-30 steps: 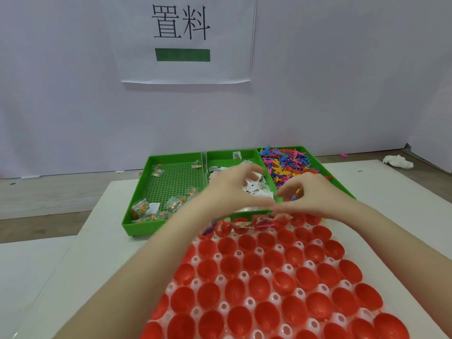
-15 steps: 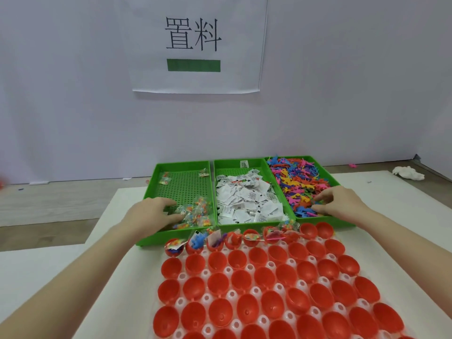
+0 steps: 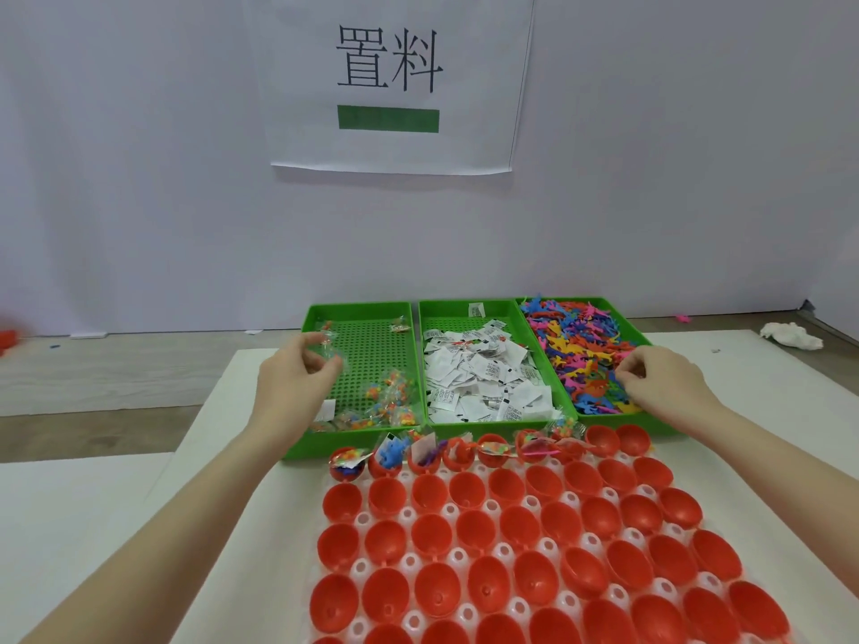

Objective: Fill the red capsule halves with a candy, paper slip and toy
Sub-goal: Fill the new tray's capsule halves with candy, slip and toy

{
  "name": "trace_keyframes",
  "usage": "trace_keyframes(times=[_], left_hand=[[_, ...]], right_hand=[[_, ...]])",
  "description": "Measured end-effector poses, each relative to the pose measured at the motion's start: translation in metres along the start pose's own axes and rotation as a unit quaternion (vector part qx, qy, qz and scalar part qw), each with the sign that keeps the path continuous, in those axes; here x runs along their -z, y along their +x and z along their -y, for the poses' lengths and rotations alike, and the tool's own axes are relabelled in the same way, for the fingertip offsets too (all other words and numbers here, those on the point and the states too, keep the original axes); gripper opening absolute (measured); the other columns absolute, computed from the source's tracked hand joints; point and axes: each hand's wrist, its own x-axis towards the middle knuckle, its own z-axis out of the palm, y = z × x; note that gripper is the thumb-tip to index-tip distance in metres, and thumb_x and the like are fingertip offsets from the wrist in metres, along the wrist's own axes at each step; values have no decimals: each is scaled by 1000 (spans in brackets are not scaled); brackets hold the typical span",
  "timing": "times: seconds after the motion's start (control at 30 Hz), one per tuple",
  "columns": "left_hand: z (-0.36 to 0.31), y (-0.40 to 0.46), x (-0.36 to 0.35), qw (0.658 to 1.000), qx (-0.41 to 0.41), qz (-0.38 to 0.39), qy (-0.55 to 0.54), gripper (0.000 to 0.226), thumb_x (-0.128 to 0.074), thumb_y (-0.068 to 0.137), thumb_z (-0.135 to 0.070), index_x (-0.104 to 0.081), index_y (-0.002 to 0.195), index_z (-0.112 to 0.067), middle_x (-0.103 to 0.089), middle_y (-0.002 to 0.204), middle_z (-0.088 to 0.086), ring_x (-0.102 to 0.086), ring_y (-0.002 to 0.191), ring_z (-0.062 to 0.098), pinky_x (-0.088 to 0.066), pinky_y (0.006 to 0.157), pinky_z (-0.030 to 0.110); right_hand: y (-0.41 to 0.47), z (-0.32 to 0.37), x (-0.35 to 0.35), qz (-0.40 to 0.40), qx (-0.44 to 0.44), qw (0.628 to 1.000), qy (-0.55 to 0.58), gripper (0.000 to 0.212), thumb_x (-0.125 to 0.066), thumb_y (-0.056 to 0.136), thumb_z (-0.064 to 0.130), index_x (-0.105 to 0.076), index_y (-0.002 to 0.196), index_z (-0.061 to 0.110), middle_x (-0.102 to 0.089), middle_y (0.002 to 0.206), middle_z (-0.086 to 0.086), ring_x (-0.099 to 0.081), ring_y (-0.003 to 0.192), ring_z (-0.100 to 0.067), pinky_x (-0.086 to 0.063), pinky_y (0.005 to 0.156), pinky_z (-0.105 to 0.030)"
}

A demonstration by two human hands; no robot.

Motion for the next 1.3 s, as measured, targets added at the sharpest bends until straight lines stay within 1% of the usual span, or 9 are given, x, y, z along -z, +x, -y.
trace_keyframes(times=[0.1,0.2,0.47,0.67,0.8,0.9,1.0,1.1,1.3], left_hand=[[-6,-3,4,993,68,1,-97,7,-56,90,-16,-62,92,-13,-53,71,3,-50,71,19,-42,55,26],[-10,-11,7,973,122,-2,-193,22,-52,90,-10,-54,68,-10,-49,63,4,-44,65,18,-34,58,29],[-26,-39,19,932,145,28,-330,11,-50,92,-7,-60,89,-10,-63,83,6,-63,72,12,-52,64,15],[-37,-49,22,918,143,34,-369,11,-55,88,-6,-62,81,-10,-66,74,6,-65,59,8,-52,58,12],[-44,-51,19,925,132,44,-354,10,-56,88,-9,-63,81,-13,-67,73,3,-66,62,8,-53,60,13],[-48,-55,16,931,125,61,-337,12,-55,89,-9,-64,83,-15,-67,75,3,-66,64,10,-53,62,14],[-51,-58,10,932,125,85,-331,14,-55,89,-7,-64,82,-15,-67,73,2,-66,60,8,-53,60,13],[-54,-60,7,932,123,105,-325,15,-56,89,-7,-65,79,-14,-68,65,-2,-65,57,7,-52,57,13],[-60,-64,1,933,116,145,-308,12,-57,89,-9,-65,81,-14,-69,62,-4,-66,58,8,-51,55,13]], right_hand=[[-2,2,2,-78,-22,991,106,13,-59,84,12,-57,71,12,-59,74,-3,-54,76,-22,-39,71,-31],[-5,7,3,-94,-76,969,215,22,-63,80,12,-56,60,15,-63,61,-2,-62,56,-9,-47,67,-31],[-4,28,5,-34,-142,922,359,14,-50,81,3,-59,92,7,-63,72,-8,-60,60,-22,-52,75,-39],[-2,68,6,60,-101,937,328,24,-40,77,-1,-38,56,11,-29,60,-7,-21,51,-17,-19,53,-27],[-11,87,0,172,24,975,137,26,-70,76,31,-66,73,6,-64,80,-19,-61,77,-32,-48,68,-36],[-16,97,-8,214,69,974,22,36,-78,64,47,-72,74,14,-68,83,-8,-58,68,-18,-42,60,-29],[-17,102,-14,207,53,977,0,43,-80,65,39,-73,87,2,-67,110,-14,-63,96,-27,-50,74,-36],[-19,104,-13,211,46,976,34,27,-78,70,28,-74,81,4,-69,83,-10,-56,66,-18,-40,59,-28],[-20,98,-3,102,78,978,166,20,-68,82,22,-73,78,3,-60,55,6,-55,55,-29,-47,64,-34]])
